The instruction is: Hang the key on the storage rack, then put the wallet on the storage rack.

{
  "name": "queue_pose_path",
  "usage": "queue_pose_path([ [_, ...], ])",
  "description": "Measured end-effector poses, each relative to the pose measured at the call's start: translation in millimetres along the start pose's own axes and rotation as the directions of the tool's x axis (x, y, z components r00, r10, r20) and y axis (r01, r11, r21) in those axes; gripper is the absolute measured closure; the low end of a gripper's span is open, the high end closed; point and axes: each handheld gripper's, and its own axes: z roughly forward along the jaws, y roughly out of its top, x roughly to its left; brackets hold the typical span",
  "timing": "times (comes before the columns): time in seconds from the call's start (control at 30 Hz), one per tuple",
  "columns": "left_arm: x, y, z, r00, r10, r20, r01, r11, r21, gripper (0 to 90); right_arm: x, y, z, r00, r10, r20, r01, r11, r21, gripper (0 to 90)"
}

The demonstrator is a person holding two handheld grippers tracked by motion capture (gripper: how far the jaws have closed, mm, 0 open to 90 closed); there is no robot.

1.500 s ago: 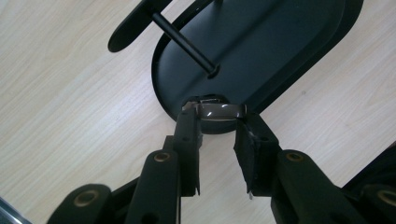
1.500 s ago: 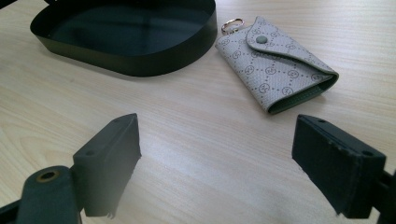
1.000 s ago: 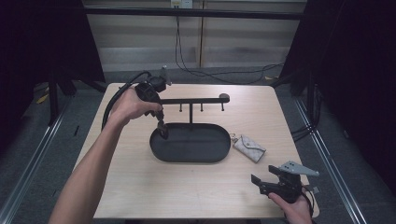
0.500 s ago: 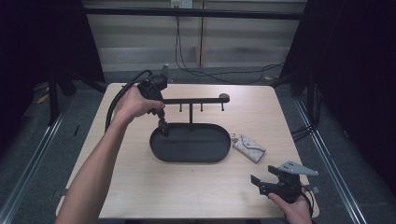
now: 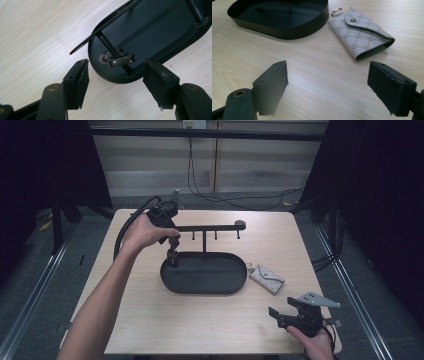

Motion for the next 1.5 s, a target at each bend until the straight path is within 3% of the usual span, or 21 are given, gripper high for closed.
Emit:
queue_pose_path([
  [0.27,-4.4,-16.8,3.2,0.9996,0.028,0.009,-0.028,0.9978,-0.06,33.7,0.8,-0.5,-0.8,1.0,-0.008,0.004,0.008,1.0,0.004,16.4],
  [0.3,-4.5,-21.9,2.1,0.999,0.035,0.027,-0.032,0.996,-0.083,33.0,0.6,-0.6,-0.9,0.9999,-0.009,0.006,0.009,1.0,0.004,16.4],
  [0.4,-5.2,-26.8,0.0,0.9976,0.061,0.032,-0.058,0.994,-0.092,29.5,0.7,-0.6,-0.9,0.9999,-0.01,0.004,0.01,1.0,0.004,16.4],
  [0.43,-6.0,-32.3,-3.0,0.9964,0.066,0.053,-0.059,0.9903,-0.126,26.3,1.3,-0.7,-1.0,0.9999,-0.01,0.005,0.01,1.0,0.004,16.4],
  [0.63,-6.9,-47.6,-9.6,0.9919,0.097,0.082,-0.079,0.9771,-0.198,22.9,1.9,-0.3,0.2,0.9999,-0.016,0.006,0.016,1.0,0.013,16.4],
  [0.83,-8.3,-59.3,-8.2,0.9865,0.13,0.1,-0.105,0.9699,-0.219,21.5,1.8,-0.2,0.5,0.9998,-0.017,0.006,0.017,1.0,0.014,16.4],
  [0.9,-7.8,-65.5,-7.0,0.9802,0.16,0.116,-0.129,0.962,-0.24,21.0,1.7,0.0,0.8,0.9998,-0.018,0.007,0.018,1.0,0.013,16.4],
  [1.0,-8.3,-70.2,-5.6,0.9792,0.159,0.125,-0.121,0.9562,-0.266,18.8,1.5,0.5,1.6,0.9999,-0.009,0.008,0.009,1.0,0.016,16.4],
  [1.03,-8.4,-74.6,-3.9,0.9757,0.182,0.122,-0.142,0.95,-0.278,18.3,1.4,0.7,2.1,0.9999,-0.013,0.006,0.013,1.0,0.018,16.4],
  [1.17,-5.3,-86.2,-0.1,0.9699,0.192,0.149,-0.14,0.9417,-0.306,19.3,2.2,0.9,2.6,0.9999,-0.015,0.006,0.015,1.0,0.019,16.4],
  [1.23,-4.0,-93.0,3.2,0.9728,0.172,0.155,-0.117,0.943,-0.311,17.5,2.2,1.0,2.5,0.9999,-0.014,0.006,0.014,1.0,0.017,16.4],
  [1.3,-3.7,-99.4,5.8,0.9748,0.181,0.131,-0.132,0.94,-0.315,17.3,2.3,1.1,2.9,0.9998,-0.016,0.008,0.016,1.0,0.022,16.4],
  [1.43,-2.7,-113.6,12.6,0.9718,0.193,0.135,-0.131,0.9194,-0.371,17.4,2.8,0.5,1.4,0.9998,-0.019,0.006,0.019,1.0,0.014,16.4],
  [1.5,-3.6,-120.7,16.0,0.9789,0.182,0.094,-0.13,0.9087,-0.397,17.4,2.6,0.5,1.6,0.9998,-0.018,0.005,0.018,1.0,0.016,16.4],
])
